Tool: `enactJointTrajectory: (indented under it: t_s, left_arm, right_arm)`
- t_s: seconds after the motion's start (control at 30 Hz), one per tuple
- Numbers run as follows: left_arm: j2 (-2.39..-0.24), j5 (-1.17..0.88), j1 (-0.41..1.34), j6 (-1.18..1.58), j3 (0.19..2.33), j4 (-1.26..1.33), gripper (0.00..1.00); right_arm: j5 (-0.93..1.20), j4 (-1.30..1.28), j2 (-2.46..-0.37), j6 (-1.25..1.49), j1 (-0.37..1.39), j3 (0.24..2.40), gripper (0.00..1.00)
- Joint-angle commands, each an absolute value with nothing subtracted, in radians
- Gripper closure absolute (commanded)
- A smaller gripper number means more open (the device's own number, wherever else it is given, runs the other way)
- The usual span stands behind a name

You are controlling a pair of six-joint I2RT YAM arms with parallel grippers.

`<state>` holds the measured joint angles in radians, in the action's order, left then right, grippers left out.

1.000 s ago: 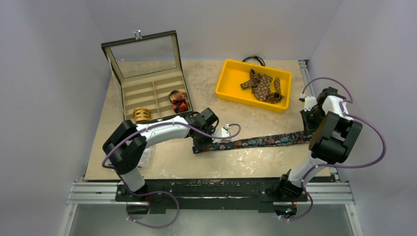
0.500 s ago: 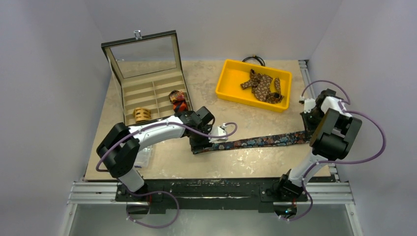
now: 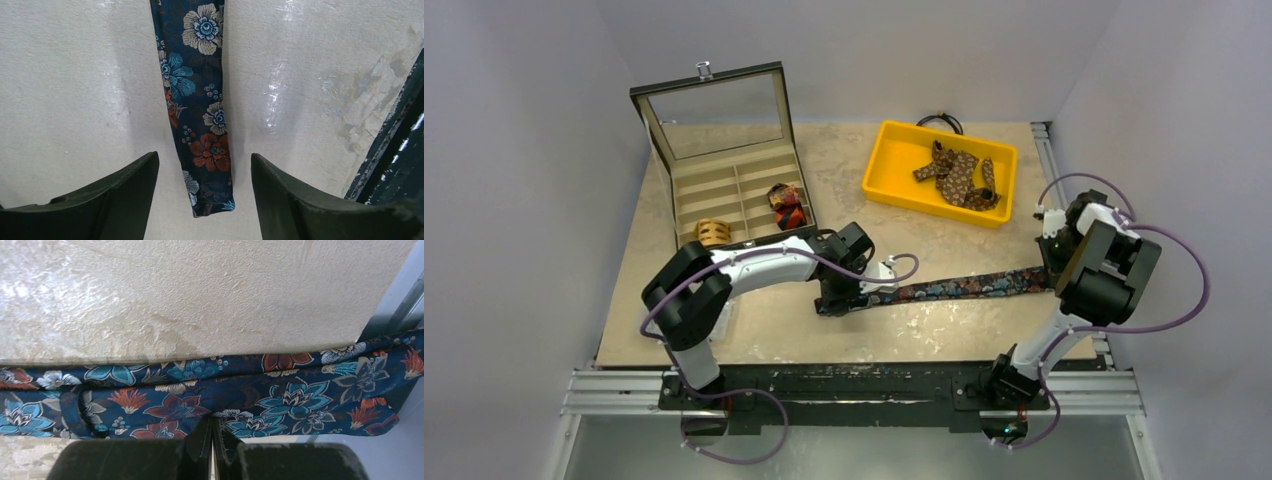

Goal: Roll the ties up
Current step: Roll the tie at the center of the board.

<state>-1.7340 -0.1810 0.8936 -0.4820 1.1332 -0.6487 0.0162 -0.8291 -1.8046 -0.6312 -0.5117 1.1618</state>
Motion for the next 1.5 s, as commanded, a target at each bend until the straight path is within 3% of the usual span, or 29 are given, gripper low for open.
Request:
enactJointTrajectory:
  t_s: [0.0, 0.1, 0.2, 0.5, 0.57, 0.63, 0.7, 0.83, 1.1, 1.33, 1.47]
  left_arm:
    - [-1.759, -0.156, 0.901, -0.481, 1.169, -0.642, 0.39]
    - [-1.764, -0.124, 0.9, -0.501, 1.173, -0.669, 0.58]
    - [-1.727, -0.108, 0.89, -0.524, 1.145, -0.671, 0.69]
    - [-1.705, -0.111, 0.852, -0.55, 1.109, -0.704, 0.79]
    - [-1.711, -0.113, 0.85, -0.553, 1.114, -0.712, 0.72]
    - [-1.711, -0.126, 0.85, -0.539, 1.13, -0.713, 0.5]
    - [-1.704, -0.142, 0.85, -0.509, 1.157, -0.702, 0.37]
    - [-1.678, -0.175, 0.838, -0.448, 1.218, -0.655, 0.23]
    - [-1.607, -0.326, 0.72, -0.312, 1.247, -0.598, 0.21]
    - [-1.387, -0.411, 0.628, -0.056, 1.086, -0.431, 0.19]
    - [-1.249, -0.41, 0.628, -0.05, 0.973, -0.356, 0.16]
  right_arm:
    - [-0.022, -0.763, -1.827, -0.641, -0.521, 1.146, 1.0]
    - [-0.036, -0.755, -1.839, -0.644, -0.524, 1.152, 1.0]
    - [-0.044, -0.753, -1.849, -0.646, -0.529, 1.169, 1.0]
    - [-0.07, -0.742, -1.881, -0.645, -0.545, 1.205, 1.0]
    - [-0.073, -0.736, -1.888, -0.644, -0.549, 1.212, 1.0]
    - [-0.073, -0.73, -1.899, -0.637, -0.551, 1.22, 1.0]
    - [-0.08, -0.72, -1.916, -0.622, -0.551, 1.233, 1.0]
    - [-0.111, -0.7, -1.958, -0.589, -0.569, 1.273, 1.0]
    - [-0.018, -0.777, -1.999, -0.602, -0.641, 1.408, 0.99]
    - [0.173, -0.992, -1.84, -0.665, -0.641, 1.506, 0.6]
    - [0.278, -1.095, -1.747, -0.713, -0.638, 1.557, 0.52]
